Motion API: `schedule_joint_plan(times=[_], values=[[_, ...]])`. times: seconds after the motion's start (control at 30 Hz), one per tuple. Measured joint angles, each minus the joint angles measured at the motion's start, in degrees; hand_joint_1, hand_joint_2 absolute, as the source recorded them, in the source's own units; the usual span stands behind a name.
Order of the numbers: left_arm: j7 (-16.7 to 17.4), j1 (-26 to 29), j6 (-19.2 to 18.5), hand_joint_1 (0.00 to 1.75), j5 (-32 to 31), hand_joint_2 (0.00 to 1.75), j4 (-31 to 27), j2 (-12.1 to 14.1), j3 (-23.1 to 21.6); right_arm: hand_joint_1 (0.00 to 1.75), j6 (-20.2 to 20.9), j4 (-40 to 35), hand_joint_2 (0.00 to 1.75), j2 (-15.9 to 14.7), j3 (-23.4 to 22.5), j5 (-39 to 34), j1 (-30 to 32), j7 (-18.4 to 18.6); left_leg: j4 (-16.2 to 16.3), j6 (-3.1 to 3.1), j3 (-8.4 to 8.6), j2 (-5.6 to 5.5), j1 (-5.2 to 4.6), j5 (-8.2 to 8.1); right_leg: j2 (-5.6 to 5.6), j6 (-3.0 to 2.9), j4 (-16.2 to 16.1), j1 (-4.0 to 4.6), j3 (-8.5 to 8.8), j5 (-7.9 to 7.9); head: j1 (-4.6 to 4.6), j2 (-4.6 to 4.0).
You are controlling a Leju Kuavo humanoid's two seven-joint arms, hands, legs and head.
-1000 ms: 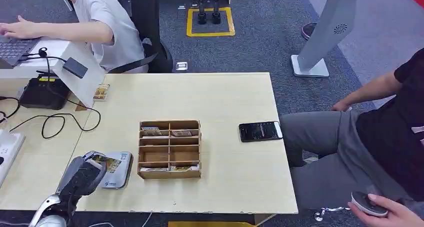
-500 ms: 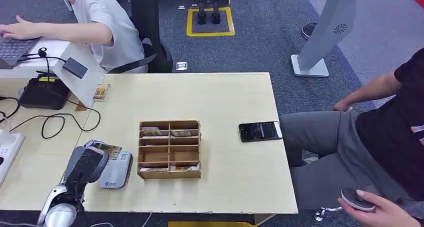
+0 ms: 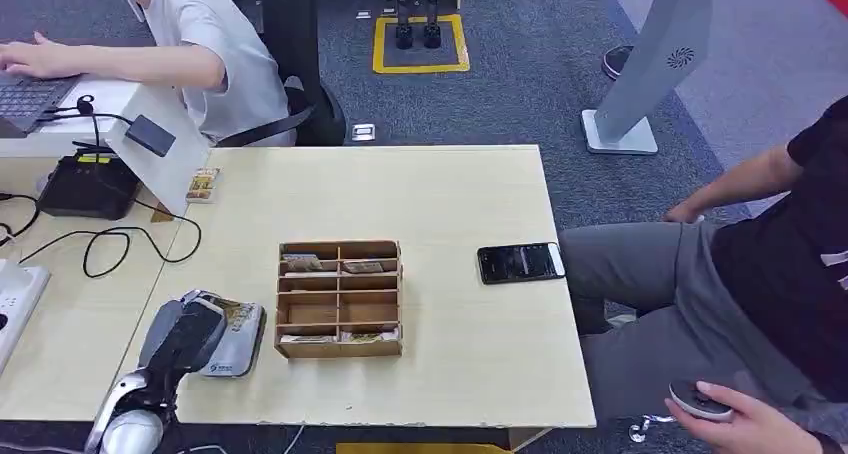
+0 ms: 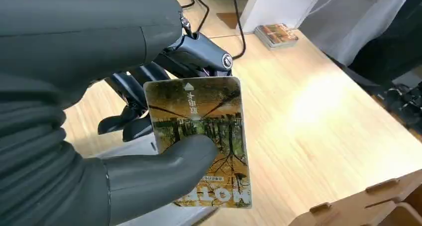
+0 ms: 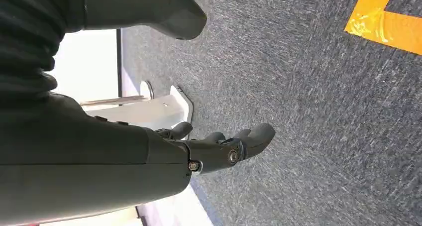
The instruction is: Pass the card to the sensor for recognition and then transmit it.
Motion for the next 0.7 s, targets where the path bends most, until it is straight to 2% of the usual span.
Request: schedule_joint_plan(times=[0.17,0.4,0.7], values=[[0.8,0.1,0.6,1.75,-2.6,1.75,1.3,-0.3,-0.7,0.00,0.1,0.0,1.75,0.0,0.0,0.1,0.0,0.1,0.0,0.00,0.00,0.00,0.00,0.00,0.00,0.00,0.0,0.00,0.00,0.00,0.00,0.00],[2.2,0.0,4.9,1.75,-9.0,1.75,4.1,-0.7,-1.6,0.00,0.2,0.0,1.75,0.2,-0.2,0.7,0.0,0.2,0.0,0.00,0.00,0.00,0.00,0.00,0.00,0.00,0.0,0.00,0.00,0.00,0.00,0.00],[2.5,-0.2,6.1,1.75,-10.9,1.75,6.7,-1.5,-1.6,0.00,0.1,-0.1,1.75,0.4,-1.0,1.0,-0.1,0.3,0.0,0.00,0.03,-0.01,0.00,0.00,-0.01,0.00,0.0,0.00,0.05,0.00,-0.02,0.02]])
